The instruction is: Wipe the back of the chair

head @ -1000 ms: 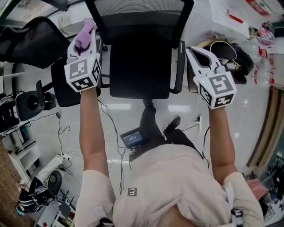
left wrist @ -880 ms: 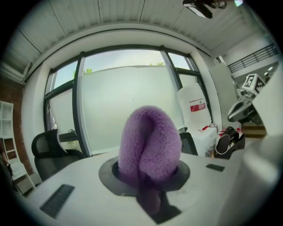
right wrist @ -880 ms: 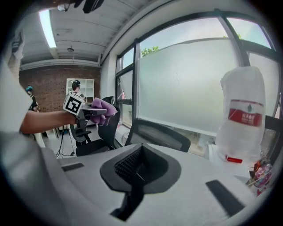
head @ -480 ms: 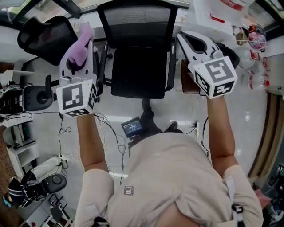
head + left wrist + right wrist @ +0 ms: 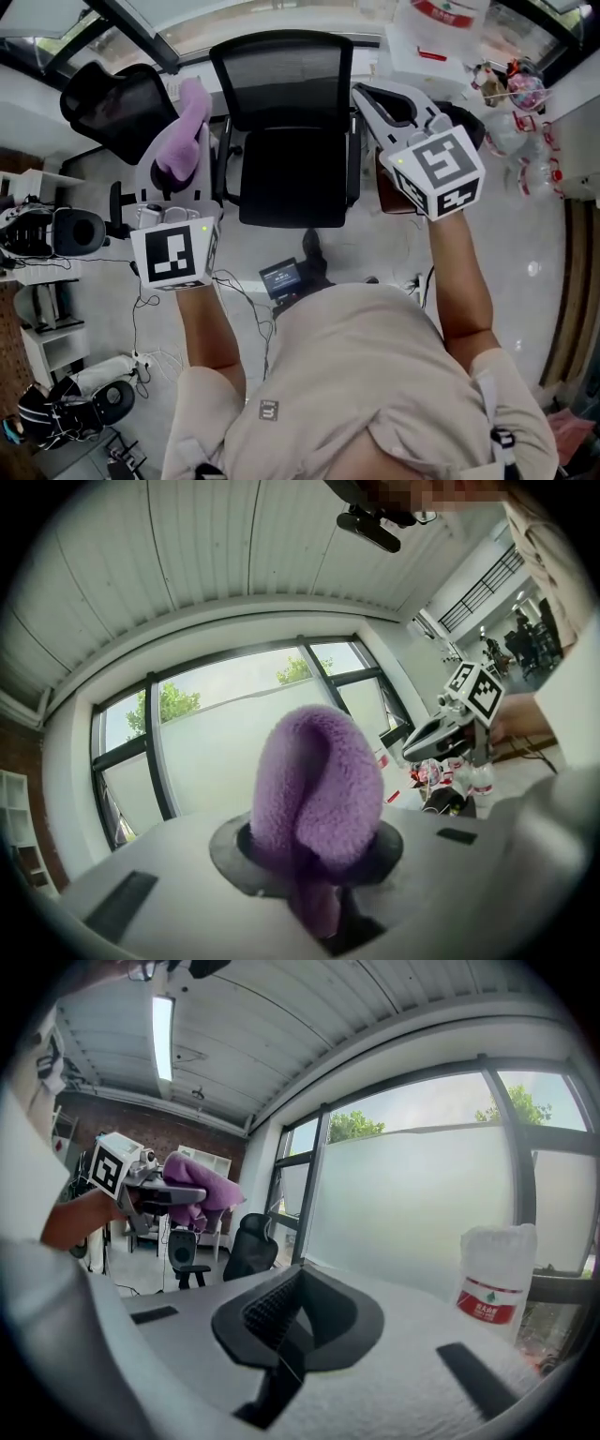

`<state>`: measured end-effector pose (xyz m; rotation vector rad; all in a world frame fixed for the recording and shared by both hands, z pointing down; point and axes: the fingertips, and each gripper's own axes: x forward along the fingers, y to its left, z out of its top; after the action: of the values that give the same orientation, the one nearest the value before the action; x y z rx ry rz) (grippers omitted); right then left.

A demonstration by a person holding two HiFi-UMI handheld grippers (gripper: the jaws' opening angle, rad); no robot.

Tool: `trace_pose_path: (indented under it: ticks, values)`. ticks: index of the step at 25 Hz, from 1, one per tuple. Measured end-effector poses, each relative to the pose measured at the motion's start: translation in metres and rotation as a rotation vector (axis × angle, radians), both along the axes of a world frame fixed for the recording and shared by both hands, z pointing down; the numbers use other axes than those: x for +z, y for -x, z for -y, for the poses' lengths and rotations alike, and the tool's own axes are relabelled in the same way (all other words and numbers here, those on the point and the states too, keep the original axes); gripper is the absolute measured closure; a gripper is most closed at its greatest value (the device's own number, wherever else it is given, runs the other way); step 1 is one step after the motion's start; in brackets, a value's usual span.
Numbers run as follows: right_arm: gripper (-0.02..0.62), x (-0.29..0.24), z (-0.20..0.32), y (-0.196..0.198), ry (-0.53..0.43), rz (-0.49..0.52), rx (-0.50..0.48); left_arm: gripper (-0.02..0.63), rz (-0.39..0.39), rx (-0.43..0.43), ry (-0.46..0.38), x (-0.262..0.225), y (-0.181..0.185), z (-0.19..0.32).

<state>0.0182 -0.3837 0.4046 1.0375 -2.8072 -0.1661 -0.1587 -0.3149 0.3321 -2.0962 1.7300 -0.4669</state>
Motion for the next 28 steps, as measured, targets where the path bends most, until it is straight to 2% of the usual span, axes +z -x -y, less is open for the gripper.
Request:
trace_pose_path:
  ticks: [4, 11, 16, 28]
  values:
    - [0.6, -0.013, -0.019, -0.012, -0.018, -0.002, -0.005, 0.531, 0.036, -0.015, 0.007, -0.01, -0.013, -0.024]
    - [0.601, -0.029, -0.047, -0.026, -0.045, -0.01, -0.013, 0.532, 0.046, -0.009, 0.019, -0.016, -0.026, -0.052]
    - [0.603, -0.033, -0.06, -0.03, -0.065, -0.038, -0.021, 0.532, 0.025, -0.019, -0.012, -0.022, -0.033, -0.056]
    - [0.603, -0.032, -0.059, -0.039, -0.054, -0.035, -0.022, 0.531, 0.033, -0.02, 0.024, -0.01, -0.037, -0.054]
